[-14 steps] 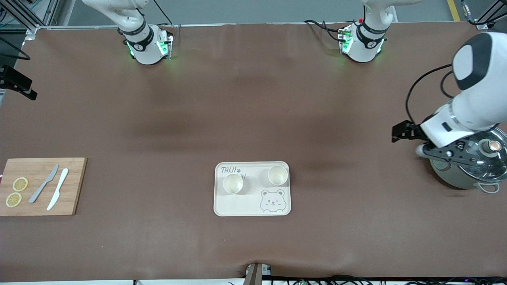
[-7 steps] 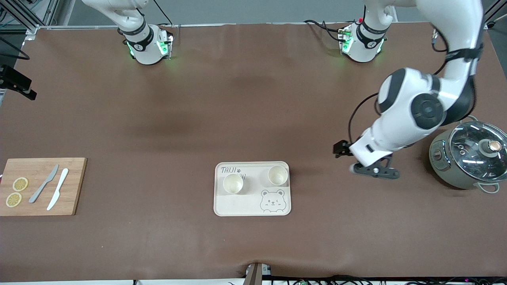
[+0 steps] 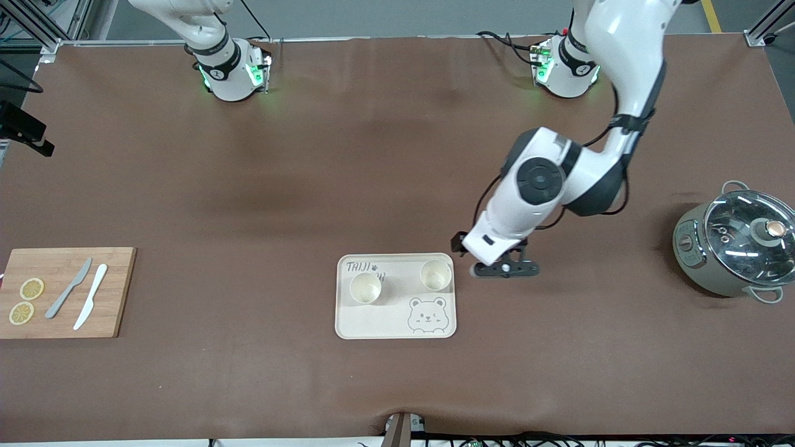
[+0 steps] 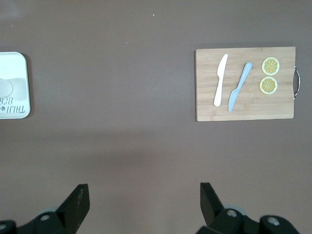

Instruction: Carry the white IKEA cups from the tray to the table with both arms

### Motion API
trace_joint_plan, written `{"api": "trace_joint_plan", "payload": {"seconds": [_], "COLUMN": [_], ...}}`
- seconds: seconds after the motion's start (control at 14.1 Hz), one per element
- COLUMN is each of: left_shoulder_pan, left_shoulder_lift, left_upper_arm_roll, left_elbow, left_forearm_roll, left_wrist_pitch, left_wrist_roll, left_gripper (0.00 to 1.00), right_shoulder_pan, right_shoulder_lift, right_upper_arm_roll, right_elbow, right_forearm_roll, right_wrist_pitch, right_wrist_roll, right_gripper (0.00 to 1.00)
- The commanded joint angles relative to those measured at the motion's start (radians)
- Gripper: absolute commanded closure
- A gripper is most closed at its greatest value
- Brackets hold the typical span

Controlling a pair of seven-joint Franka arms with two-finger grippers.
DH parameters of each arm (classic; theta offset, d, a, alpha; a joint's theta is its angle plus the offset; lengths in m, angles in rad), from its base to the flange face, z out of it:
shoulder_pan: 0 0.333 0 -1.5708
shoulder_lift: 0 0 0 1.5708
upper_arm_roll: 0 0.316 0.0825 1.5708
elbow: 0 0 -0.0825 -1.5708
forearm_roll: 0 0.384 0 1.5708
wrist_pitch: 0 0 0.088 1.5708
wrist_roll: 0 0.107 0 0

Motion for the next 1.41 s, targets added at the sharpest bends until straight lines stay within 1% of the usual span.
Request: {"api": "trace_joint_plan", "payload": {"seconds": [0.0, 0.21, 0.35, 0.57, 0.85, 1.13, 1.27, 1.34], "left_shoulder_pan": [-0.031, -0.037, -0.037, -0.047, -0.052, -0.064, -0.064, -0.064], "left_shoulder_lift": [0.138, 0.183, 0.200, 0.228, 0.241, 0.280, 0.292, 0.297], "left_upper_arm_roll": [0.010, 0.023, 0.029, 0.029, 0.029, 0.030, 0.030, 0.029], "left_elbow": [0.150, 0.152, 0.154, 0.154, 0.154, 0.152, 0.151, 0.152], "left_forearm_roll": [0.049, 0.052, 0.084, 0.113, 0.113, 0.113, 0.113, 0.112], "left_wrist_pitch": [0.006, 0.095, 0.107, 0.110, 0.112, 0.199, 0.213, 0.233], "left_wrist_roll": [-0.044, -0.051, -0.050, -0.056, -0.065, -0.094, -0.100, -0.123], "left_gripper": [0.00, 0.00, 0.00, 0.00, 0.00, 0.00, 0.00, 0.07], "right_shoulder_pan": [-0.018, -0.018, -0.018, -0.018, -0.047, -0.032, -0.020, 0.003], "right_shoulder_lift": [0.007, 0.016, 0.020, 0.020, 0.030, 0.043, 0.044, 0.053], "right_upper_arm_roll": [0.006, 0.006, 0.006, 0.006, 0.004, 0.009, 0.014, 0.012], "right_elbow": [0.029, 0.029, 0.031, 0.031, 0.020, 0.029, 0.026, 0.026], "right_forearm_roll": [0.011, 0.017, 0.003, -0.002, 0.017, 0.018, 0.027, 0.052], "right_wrist_pitch": [-0.009, -0.004, -0.007, -0.006, -0.020, -0.023, -0.005, 0.009], "right_wrist_roll": [0.002, -0.003, -0.014, -0.185, -0.189, -0.181, -0.126, -0.074], "right_gripper": [0.00, 0.00, 0.00, 0.00, 0.00, 0.00, 0.00, 0.00]}}
